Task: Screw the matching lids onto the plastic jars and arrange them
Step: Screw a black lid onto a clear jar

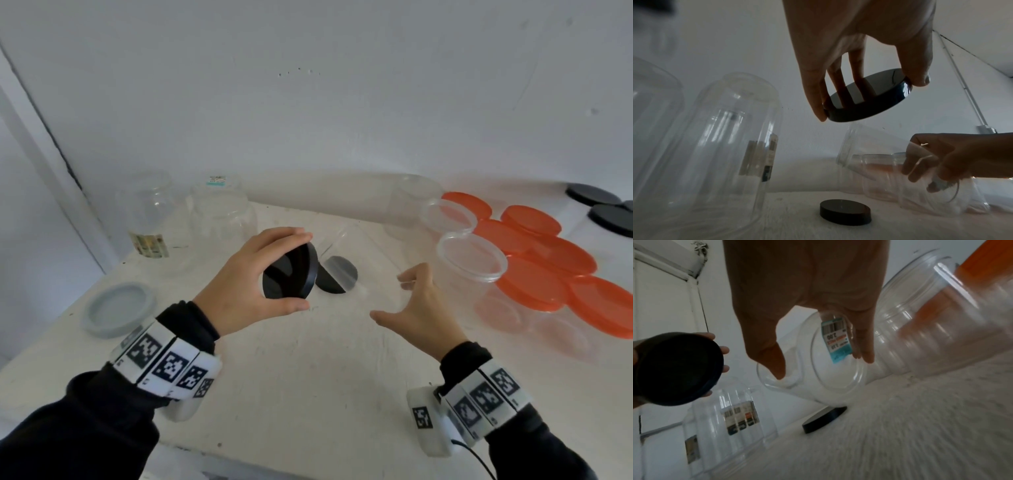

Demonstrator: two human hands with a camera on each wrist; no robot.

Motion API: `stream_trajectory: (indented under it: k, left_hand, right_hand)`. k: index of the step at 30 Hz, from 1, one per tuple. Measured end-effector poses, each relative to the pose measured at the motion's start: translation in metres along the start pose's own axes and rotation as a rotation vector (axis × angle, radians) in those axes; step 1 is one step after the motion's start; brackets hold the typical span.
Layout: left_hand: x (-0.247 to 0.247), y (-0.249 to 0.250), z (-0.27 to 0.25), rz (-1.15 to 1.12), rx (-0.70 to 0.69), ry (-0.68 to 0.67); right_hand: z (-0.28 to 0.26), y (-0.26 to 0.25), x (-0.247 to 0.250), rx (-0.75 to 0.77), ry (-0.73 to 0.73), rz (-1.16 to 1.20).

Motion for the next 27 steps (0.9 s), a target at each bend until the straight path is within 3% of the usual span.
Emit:
stream_trajectory:
  k: [6,22,27]
  left_hand:
    - [-0.006,0.007,0.006,-0.021,0.007,0.011]
    - [-0.014,0.019,0.020,-0.061,-0.004,0.056]
    - [-0.012,0.020,0.023,-0.081,-0.010,0.064]
  right_hand:
    - [-0.003,0.007,-0.008,-0.019,-0.093,0.013]
    - [-0.008,0.009,-0.018,-0.030,-0.116,0.167]
    - [-0.010,0.010,-0.022,-0.005,-0.183,0.195]
Point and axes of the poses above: each hand's wrist, its own z-axis towards the middle knuckle, its own x-axis out of the back of the hand, y = z × x, the point moved 5 cm from there along z, towards the middle knuckle, and after that the axes turned 14 degrees about x, right-handed, at the moved point
